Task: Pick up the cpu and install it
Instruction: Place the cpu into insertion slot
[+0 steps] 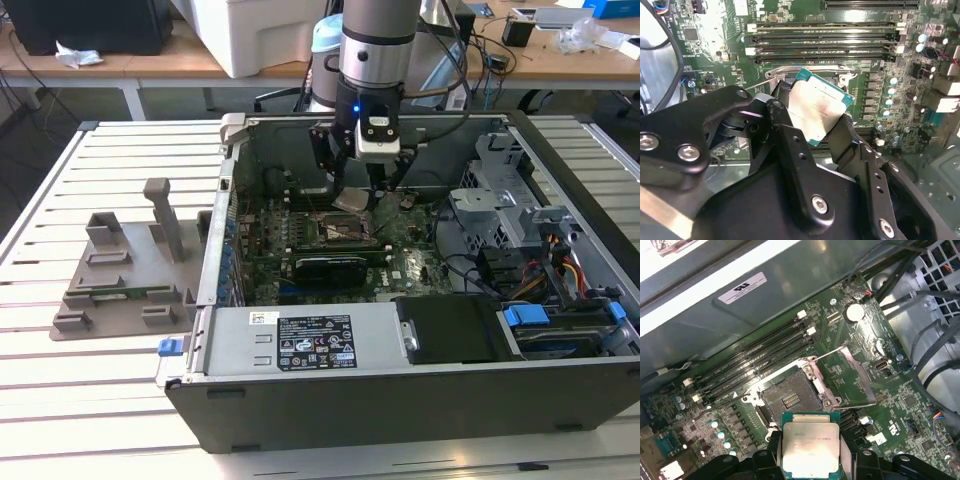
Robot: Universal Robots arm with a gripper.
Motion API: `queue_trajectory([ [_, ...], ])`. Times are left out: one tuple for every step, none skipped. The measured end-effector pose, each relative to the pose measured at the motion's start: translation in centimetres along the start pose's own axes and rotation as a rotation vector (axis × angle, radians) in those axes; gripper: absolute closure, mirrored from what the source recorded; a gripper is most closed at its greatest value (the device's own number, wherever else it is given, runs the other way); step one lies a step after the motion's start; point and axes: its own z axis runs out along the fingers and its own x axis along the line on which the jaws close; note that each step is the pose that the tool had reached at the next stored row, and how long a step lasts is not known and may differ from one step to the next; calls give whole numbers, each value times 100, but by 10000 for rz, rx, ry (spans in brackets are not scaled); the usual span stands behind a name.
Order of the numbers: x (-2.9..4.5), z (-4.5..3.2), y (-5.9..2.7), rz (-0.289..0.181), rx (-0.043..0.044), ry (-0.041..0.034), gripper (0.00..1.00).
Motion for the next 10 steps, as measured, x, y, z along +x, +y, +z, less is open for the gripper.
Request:
queue_trajectory([
  [0,0,0,67,-1,3,45],
  [0,1,0,176,-3,8,45],
  [0,1,0,252,-3,11,45],
  [0,1,0,371,-5,17,45],
  [0,1,0,452,-5,21,45],
  [0,1,0,606,-7,27,45],
  [0,1,0,759,-10,34,45],
  [0,1,0,928,-11,41,45],
  [0,1,0,1201,-11,52,45],
  [0,2,0,1385,-12,59,45],
])
